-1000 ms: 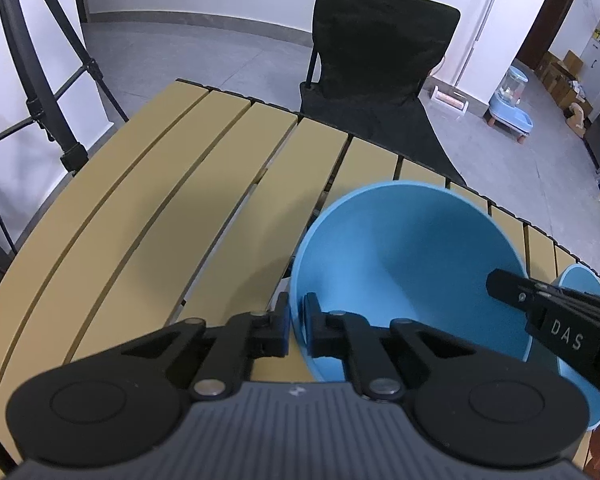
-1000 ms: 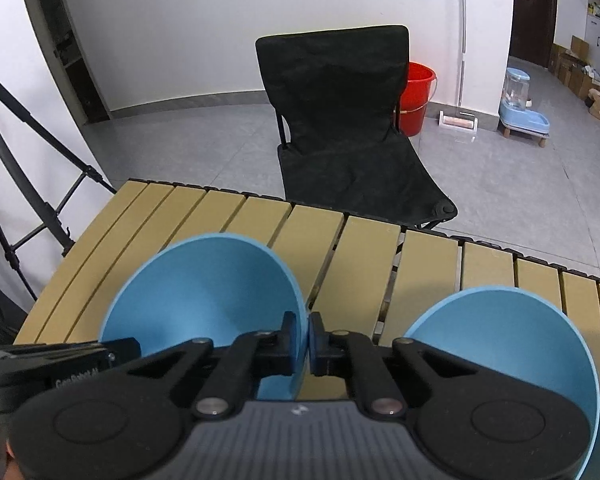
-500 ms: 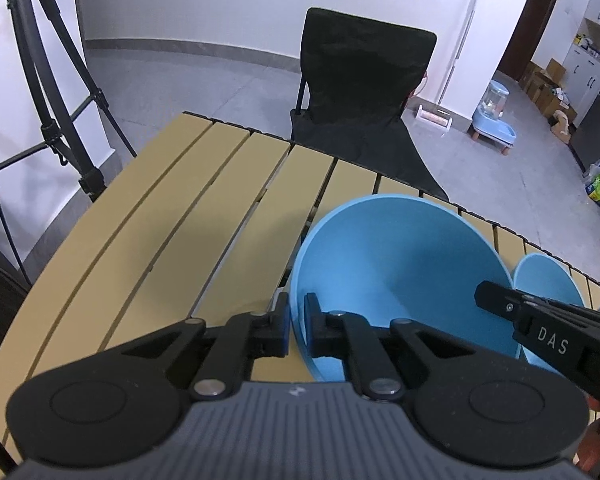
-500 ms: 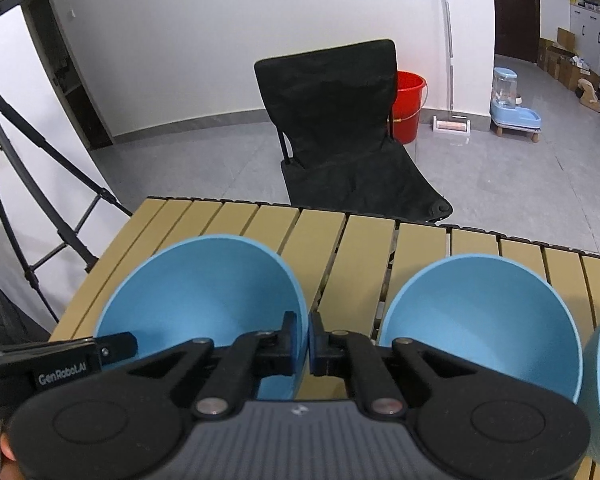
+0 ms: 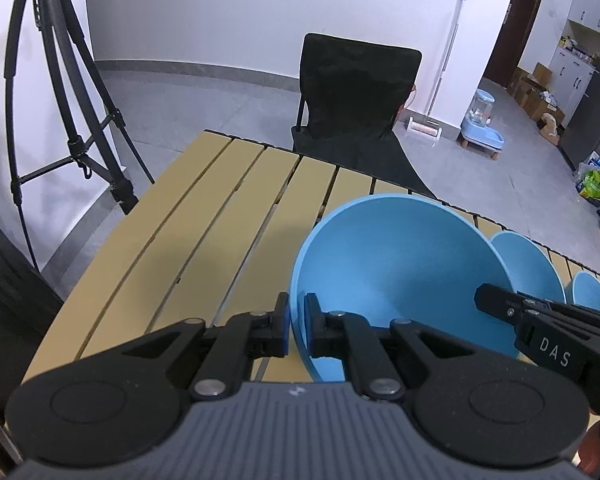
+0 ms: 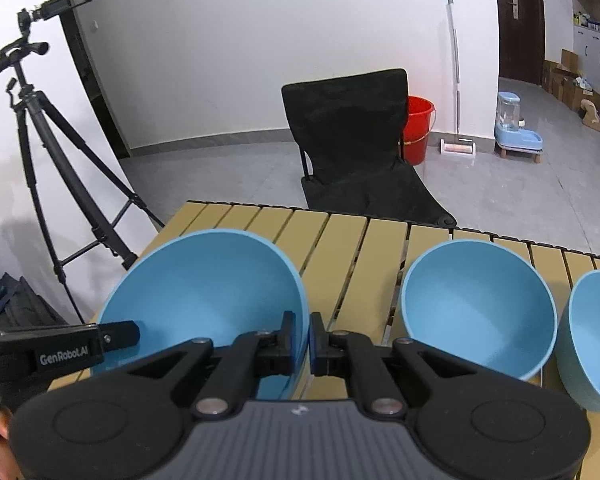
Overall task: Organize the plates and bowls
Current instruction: 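Lift the blue bowl with both grippers and carry it toward the plate stack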
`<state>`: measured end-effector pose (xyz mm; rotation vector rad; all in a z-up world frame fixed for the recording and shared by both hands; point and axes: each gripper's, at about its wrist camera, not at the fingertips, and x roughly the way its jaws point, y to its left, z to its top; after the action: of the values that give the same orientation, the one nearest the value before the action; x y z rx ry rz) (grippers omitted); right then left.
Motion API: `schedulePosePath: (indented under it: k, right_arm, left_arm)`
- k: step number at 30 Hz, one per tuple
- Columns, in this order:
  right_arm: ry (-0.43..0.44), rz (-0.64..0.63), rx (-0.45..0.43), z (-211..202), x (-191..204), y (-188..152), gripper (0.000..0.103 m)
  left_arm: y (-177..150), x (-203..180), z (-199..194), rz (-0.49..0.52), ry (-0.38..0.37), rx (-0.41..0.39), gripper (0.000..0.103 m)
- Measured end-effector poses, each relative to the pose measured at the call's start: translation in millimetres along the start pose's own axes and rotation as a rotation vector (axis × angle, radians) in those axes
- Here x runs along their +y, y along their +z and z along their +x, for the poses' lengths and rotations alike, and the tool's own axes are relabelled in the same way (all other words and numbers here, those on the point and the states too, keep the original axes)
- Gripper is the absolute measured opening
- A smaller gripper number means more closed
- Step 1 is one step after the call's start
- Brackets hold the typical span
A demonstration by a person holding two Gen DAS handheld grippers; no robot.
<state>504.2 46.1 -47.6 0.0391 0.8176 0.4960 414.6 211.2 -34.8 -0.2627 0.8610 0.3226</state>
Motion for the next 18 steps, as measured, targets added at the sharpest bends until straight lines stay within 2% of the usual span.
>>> schedulePosePath:
  k: [18]
  right_arm:
    - [0.018,-0.040,-0.042,-56,43,-51,0.007]
  left_arm:
    - [-49,34,-56,0.042,-0.009,-0.033,0.008]
